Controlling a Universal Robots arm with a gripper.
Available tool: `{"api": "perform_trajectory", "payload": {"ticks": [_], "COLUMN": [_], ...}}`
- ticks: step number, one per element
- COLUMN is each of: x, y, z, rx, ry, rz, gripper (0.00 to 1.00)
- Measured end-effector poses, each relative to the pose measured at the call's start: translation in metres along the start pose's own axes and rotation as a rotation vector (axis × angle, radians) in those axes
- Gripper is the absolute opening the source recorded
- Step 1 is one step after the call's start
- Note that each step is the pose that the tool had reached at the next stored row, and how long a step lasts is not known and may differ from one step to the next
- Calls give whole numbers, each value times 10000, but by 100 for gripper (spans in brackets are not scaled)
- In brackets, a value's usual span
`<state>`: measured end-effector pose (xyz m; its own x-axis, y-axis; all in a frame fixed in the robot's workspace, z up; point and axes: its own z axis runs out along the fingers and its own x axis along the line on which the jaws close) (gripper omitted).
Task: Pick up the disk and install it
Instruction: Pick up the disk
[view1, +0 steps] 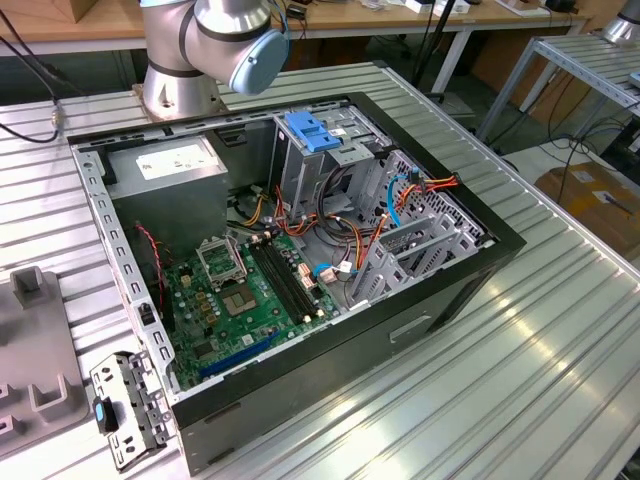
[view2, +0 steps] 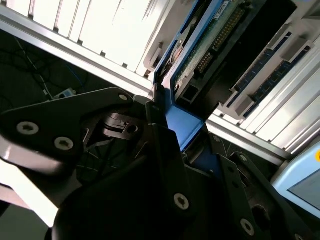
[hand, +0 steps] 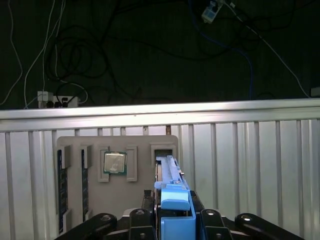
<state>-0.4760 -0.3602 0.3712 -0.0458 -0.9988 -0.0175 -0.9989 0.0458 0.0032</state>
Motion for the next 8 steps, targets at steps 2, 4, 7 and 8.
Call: {"api": "perform_trajectory", "payload": {"ticks": [2,4,7,8], "x": [0,-1,0,0], "y": [0,0,0,0], "z": [-13,-19,-22,-23], "rx": [5,8,6,6], "ry": [6,8,9,10], "rz": [0,0,0,0], "gripper": [37,37,37,37]}}
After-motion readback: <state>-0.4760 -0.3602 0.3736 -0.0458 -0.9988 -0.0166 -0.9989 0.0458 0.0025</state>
